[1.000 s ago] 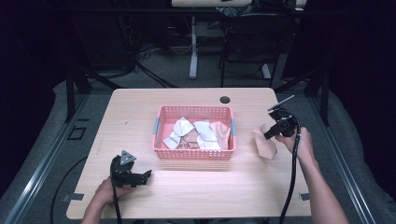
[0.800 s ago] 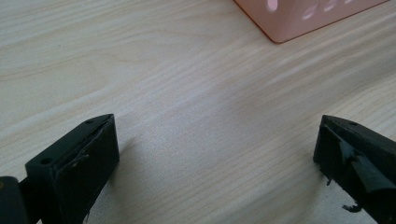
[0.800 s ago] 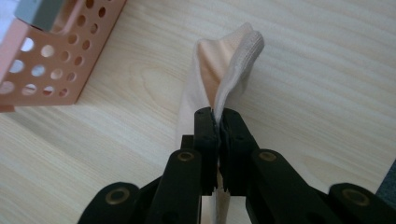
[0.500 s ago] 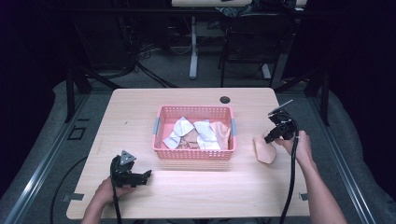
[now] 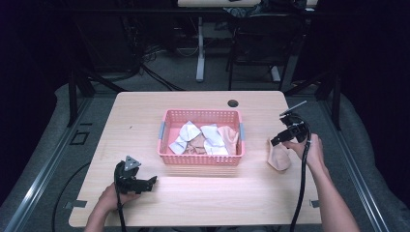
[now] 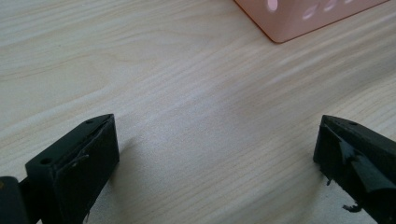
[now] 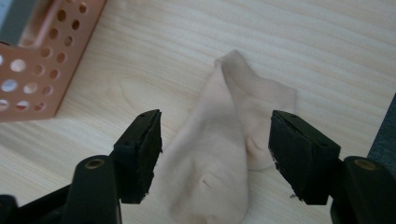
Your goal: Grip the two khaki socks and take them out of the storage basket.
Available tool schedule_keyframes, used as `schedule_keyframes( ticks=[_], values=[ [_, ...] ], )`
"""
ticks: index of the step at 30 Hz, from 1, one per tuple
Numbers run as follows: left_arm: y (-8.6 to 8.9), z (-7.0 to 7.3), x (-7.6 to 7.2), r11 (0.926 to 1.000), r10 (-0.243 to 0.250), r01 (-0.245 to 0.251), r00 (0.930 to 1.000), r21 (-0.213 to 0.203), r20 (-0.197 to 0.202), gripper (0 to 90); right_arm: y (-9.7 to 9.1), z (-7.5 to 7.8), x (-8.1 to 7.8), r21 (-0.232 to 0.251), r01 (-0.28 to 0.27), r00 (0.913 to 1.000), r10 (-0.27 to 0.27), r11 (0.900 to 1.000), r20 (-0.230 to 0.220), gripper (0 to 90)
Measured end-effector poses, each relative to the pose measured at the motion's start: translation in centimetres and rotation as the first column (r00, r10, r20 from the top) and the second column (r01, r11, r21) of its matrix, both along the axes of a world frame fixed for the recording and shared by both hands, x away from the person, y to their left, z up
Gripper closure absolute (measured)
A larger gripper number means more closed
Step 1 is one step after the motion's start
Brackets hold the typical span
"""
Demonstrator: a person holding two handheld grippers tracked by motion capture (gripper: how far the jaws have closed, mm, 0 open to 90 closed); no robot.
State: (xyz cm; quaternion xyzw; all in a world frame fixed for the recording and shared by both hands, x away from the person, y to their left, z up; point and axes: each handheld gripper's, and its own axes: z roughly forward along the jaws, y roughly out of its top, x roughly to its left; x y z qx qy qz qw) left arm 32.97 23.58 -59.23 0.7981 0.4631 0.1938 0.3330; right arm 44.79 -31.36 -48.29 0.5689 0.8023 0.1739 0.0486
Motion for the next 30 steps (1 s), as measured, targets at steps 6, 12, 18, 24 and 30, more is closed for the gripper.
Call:
schedule_keyframes(
  ticks=[6,12,18,24,30],
  values=[
    [0.0,0.0,0.0,1.0,0.0,0.0,1.0,0.0,0.0,0.2,-0.4,2.0,-0.6,0.063,-0.011,0.9987,0.008,0.9979,0.049,20.0],
    [0.0,0.0,0.0,1.0,0.0,0.0,1.0,0.0,0.0,0.2,0.6,4.0,-1.5,0.107,-0.063,0.9945,0.054,0.9922,0.09,12.0],
    [0.0,0.0,0.0,1.0,0.002,-0.002,1.0,0.0,0.002,0.2,2.4,4.6,-1.8,0.094,-0.121,0.9893,0.112,0.9882,0.094,7.2],
    [0.0,0.0,0.0,1.0,0.001,-0.001,1.0,0.0,0.002,0.2,3.7,5.4,-1.9,0.087,-0.154,0.9841,0.145,0.9842,0.104,7.4],
    [0.0,0.0,0.0,1.0,0.001,-0.001,1.0,0.0,0.002,0.2,4.9,6.2,-1.9,0.088,-0.18,0.977,0.168,0.9797,0.131,8.1]
  ],
)
